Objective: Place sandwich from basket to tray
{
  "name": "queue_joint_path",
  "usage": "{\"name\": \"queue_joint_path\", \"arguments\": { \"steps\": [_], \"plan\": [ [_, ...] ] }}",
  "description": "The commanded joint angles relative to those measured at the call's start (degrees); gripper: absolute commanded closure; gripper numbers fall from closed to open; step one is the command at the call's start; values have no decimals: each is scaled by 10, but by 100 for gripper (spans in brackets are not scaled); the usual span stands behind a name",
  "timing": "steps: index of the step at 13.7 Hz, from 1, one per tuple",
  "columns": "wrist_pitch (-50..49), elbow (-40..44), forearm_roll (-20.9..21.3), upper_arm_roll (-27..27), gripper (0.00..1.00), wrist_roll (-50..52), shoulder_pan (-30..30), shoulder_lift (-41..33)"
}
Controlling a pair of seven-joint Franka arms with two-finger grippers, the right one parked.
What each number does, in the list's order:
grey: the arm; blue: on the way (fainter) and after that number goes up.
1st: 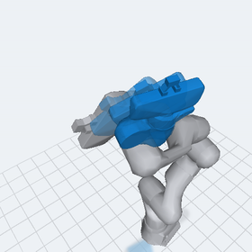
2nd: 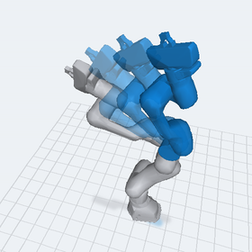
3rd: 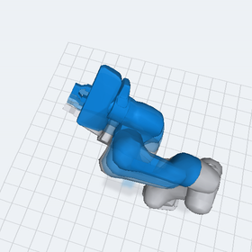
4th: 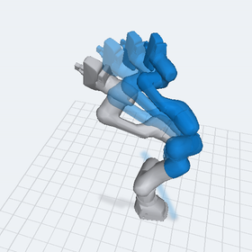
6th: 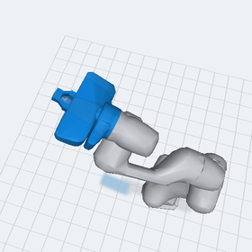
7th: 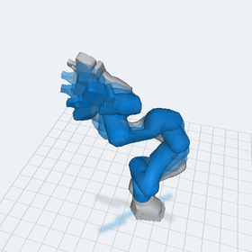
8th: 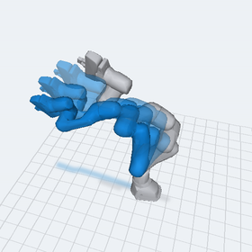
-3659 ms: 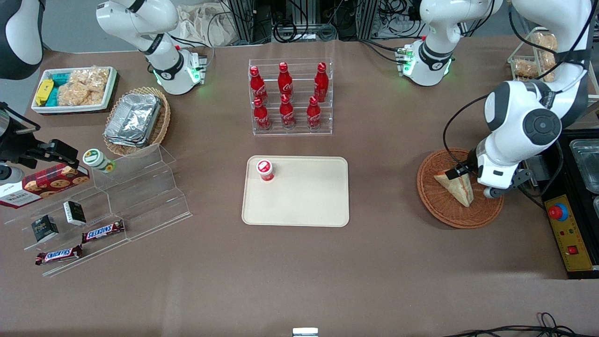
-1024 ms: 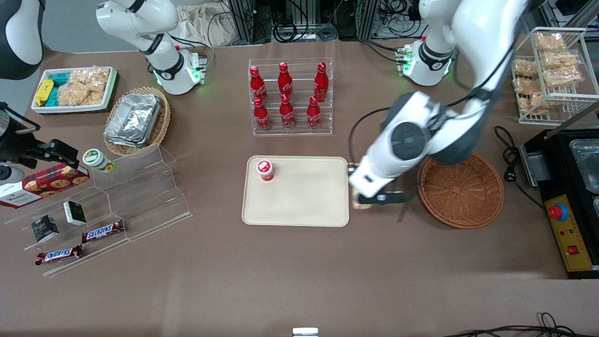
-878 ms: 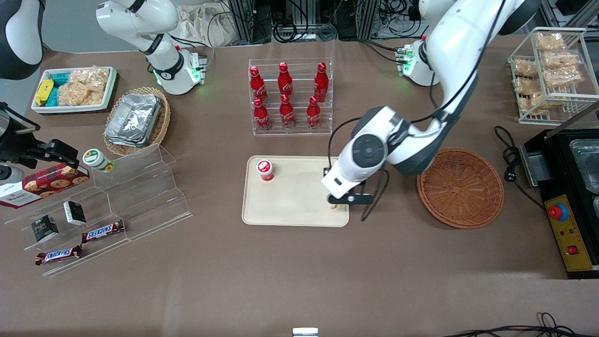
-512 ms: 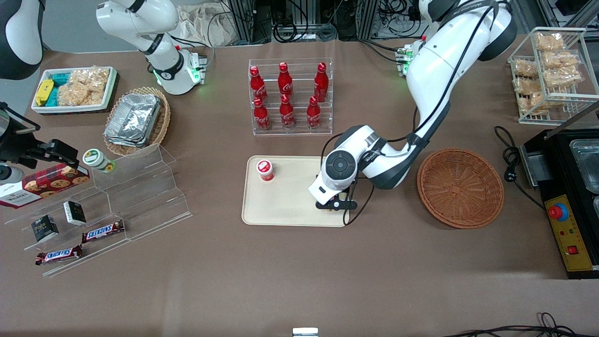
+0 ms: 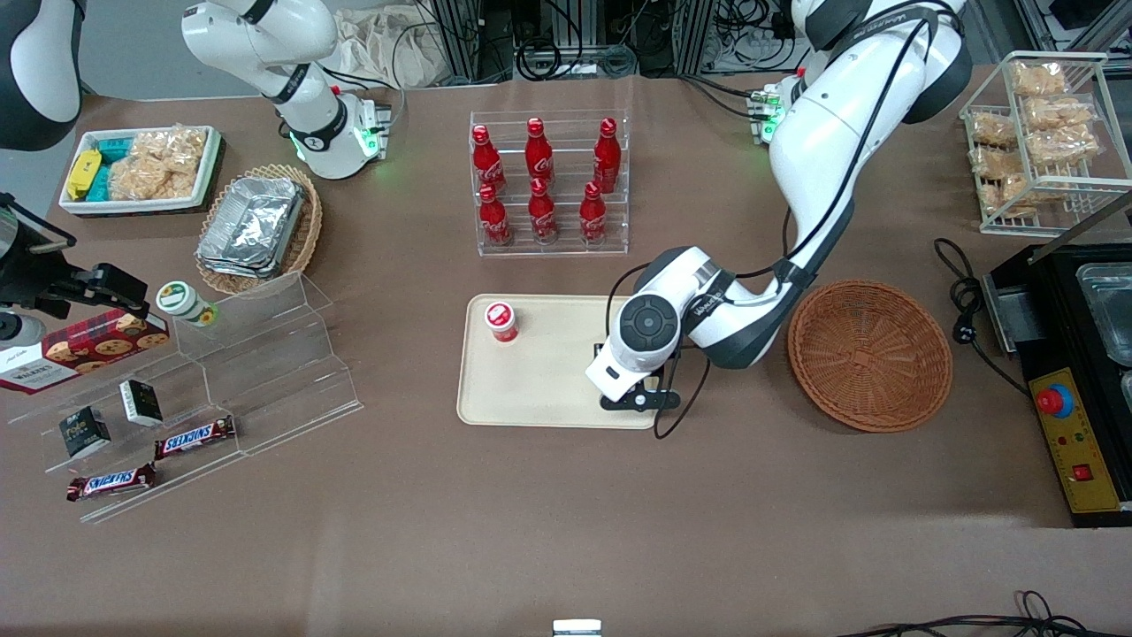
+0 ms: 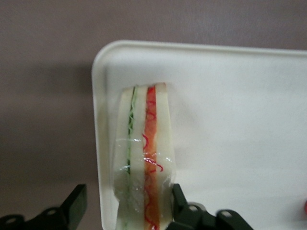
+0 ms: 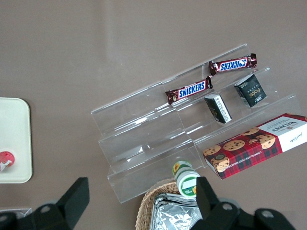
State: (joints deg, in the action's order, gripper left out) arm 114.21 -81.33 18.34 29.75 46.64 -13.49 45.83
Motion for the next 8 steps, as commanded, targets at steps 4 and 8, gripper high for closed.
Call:
{"name": "queue_joint_path", "arguments": {
  "steps": [4,8],
  "plan": [
    [-107,-18,-21,-7,0,-23,66,-155],
    [-125,-112,-83,-5,0,-121,171,-295]
  ]
}}
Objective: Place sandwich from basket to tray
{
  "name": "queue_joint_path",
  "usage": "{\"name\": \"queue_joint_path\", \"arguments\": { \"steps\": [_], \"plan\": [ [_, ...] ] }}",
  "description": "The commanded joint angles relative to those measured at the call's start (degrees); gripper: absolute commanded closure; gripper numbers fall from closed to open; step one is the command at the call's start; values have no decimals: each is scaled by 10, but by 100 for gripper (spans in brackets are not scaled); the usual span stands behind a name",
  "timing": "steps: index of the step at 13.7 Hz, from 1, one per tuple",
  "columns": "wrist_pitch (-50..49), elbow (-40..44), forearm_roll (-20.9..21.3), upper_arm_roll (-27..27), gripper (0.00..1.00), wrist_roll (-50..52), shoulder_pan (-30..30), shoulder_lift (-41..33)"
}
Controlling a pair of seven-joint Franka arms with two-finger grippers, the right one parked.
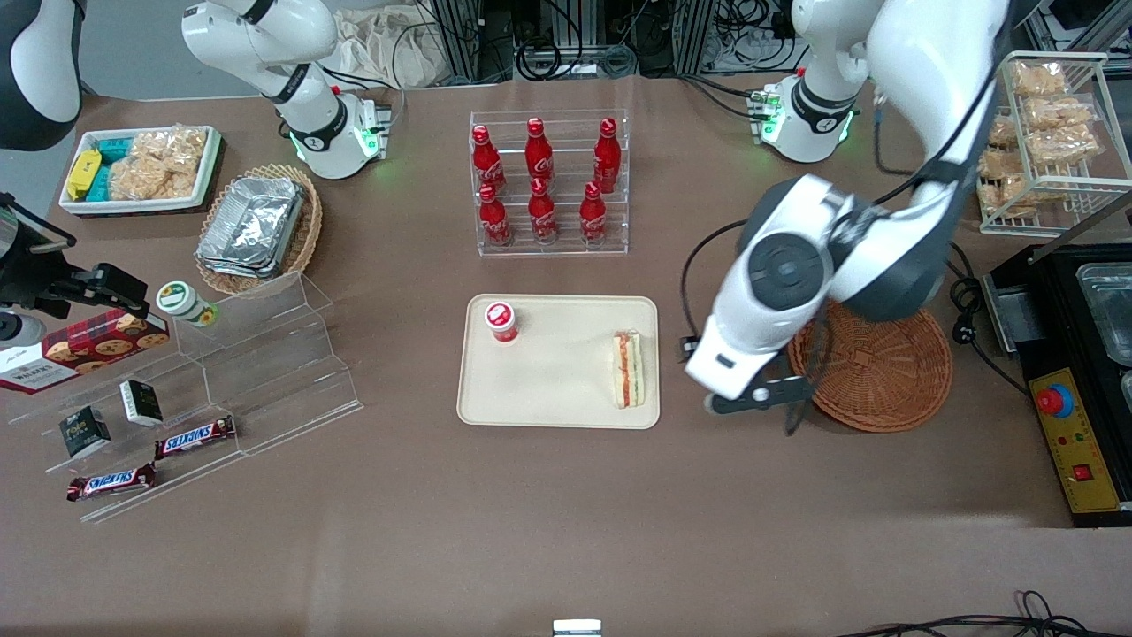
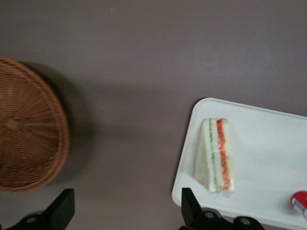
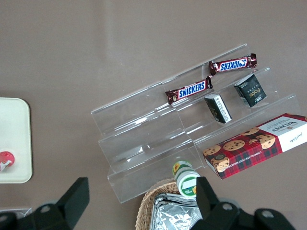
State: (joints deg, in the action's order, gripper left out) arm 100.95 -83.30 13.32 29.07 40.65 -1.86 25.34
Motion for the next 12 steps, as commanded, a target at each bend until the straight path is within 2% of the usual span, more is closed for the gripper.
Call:
{"name": "queue_joint_path", "arguments": {
  "steps": [1,2,3,5,6,9,12],
  "plan": [
    [7,-135,-52,8,0,-107,104,-138],
    [7,-166,-92,-1,0,-170,125,-181],
    [4,-185,-116,-45,0,-233,119,-207],
    [-7,-205,-140,-155,0,-300,60,-241],
    [-23,-204,-139,-175,0,-312,50,-245],
    [-30,-192,-128,-180,0,-347,55,-238],
    [-79,-106,-100,-182,0,-350,56,-175]
  ]
}}
